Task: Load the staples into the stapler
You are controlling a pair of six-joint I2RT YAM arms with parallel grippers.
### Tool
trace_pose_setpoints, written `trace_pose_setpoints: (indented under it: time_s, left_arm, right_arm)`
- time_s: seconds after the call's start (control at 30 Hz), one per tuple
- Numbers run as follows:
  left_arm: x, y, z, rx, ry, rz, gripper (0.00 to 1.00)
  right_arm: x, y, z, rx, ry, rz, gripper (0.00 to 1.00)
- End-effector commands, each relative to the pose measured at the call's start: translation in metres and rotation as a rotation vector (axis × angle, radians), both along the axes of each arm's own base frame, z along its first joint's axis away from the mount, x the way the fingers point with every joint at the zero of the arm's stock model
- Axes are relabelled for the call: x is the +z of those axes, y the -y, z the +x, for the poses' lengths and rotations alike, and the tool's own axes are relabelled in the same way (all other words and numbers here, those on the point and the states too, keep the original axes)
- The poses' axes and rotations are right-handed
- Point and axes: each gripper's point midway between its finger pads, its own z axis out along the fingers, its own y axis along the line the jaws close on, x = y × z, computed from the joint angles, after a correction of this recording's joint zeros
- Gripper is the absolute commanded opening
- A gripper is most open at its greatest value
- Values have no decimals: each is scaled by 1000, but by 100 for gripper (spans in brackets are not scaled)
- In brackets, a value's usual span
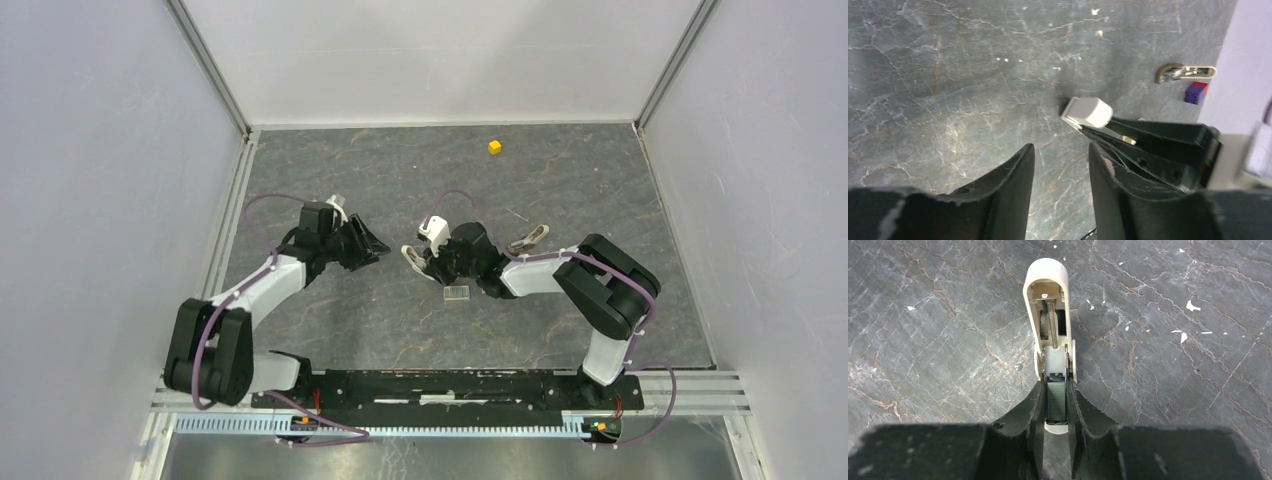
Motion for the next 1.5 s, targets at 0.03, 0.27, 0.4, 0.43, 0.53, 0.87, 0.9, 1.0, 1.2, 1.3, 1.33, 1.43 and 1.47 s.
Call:
trace_pose_setpoints:
  time_s: [0.03,0.27,0.4,0.43,0.53,0.87,0.9,1.0,1.2,1.3,1.33,1.43,1.47]
  left_arm:
    - [-22,3,28,59,-5,-18,43]
    - [-27,29,41,11,-8,-124,31]
    - [-24,38,35,-19,6,-139,29]
    - [-22,41,33,-27,12,-146,29]
    - [-22,47,25,-49,22,-148,29]
    - [-28,64,-5,-107,6,-122,28]
    - [-26,62,-6,-104,13,-115,28]
    - [-28,58,-9,-102,16,-85,31]
    - [-29,52,-8,-115,28,-29,34]
    - [-30,50,-7,-119,37,-11,34]
    - [-32,50,-8,-119,36,-6,34]
    - [-36,48,-11,-123,30,5,36]
    - [-37,47,-12,-125,31,7,36]
  right_arm:
    - [7,-12,-13,91,17,40,22]
    - [7,-18,-16,123,31,51,22]
    - [8,-22,-16,135,44,62,22]
    - [9,-23,-17,135,51,67,22]
    - [9,-21,-15,121,61,67,22]
    - [5,-20,-11,103,67,53,23]
    - [6,-20,-10,101,70,55,23]
    - [12,-21,-10,99,74,68,27]
    - [45,-18,-6,59,108,113,44]
    - [53,-16,-5,53,96,118,49]
    - [55,-15,-4,50,93,117,49]
    - [56,-12,-7,51,78,111,50]
    - [58,-12,-9,54,74,116,50]
